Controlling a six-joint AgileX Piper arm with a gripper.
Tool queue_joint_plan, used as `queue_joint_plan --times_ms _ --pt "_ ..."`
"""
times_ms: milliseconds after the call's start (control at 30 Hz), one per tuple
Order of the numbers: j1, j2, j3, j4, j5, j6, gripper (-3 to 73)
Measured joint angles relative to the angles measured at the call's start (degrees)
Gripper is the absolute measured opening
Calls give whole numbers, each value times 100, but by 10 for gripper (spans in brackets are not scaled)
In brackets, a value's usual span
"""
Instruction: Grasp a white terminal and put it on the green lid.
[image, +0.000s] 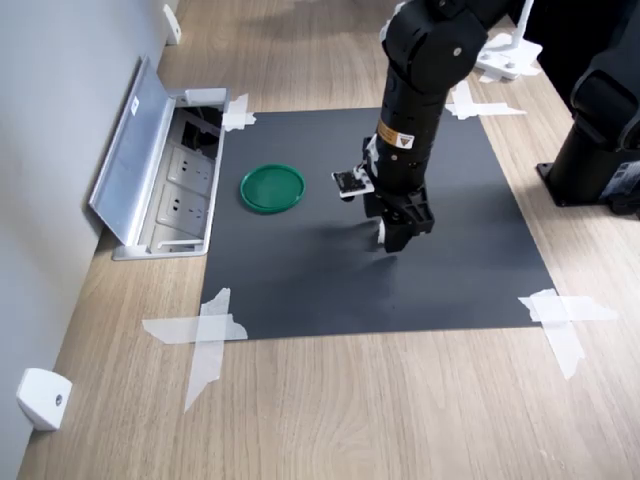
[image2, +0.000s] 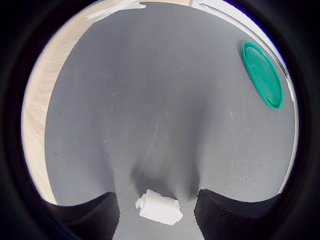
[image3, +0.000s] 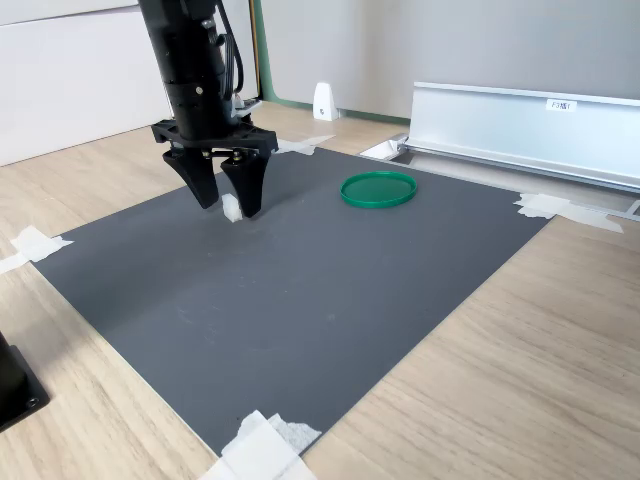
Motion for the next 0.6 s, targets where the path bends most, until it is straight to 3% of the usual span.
queue_joint_plan --times_ms 167,467,600 --pt "0 66 -4 6 0 0 582" --pt "0 66 -11 30 13 0 288" --pt "0 61 -137 30 222 -94 284"
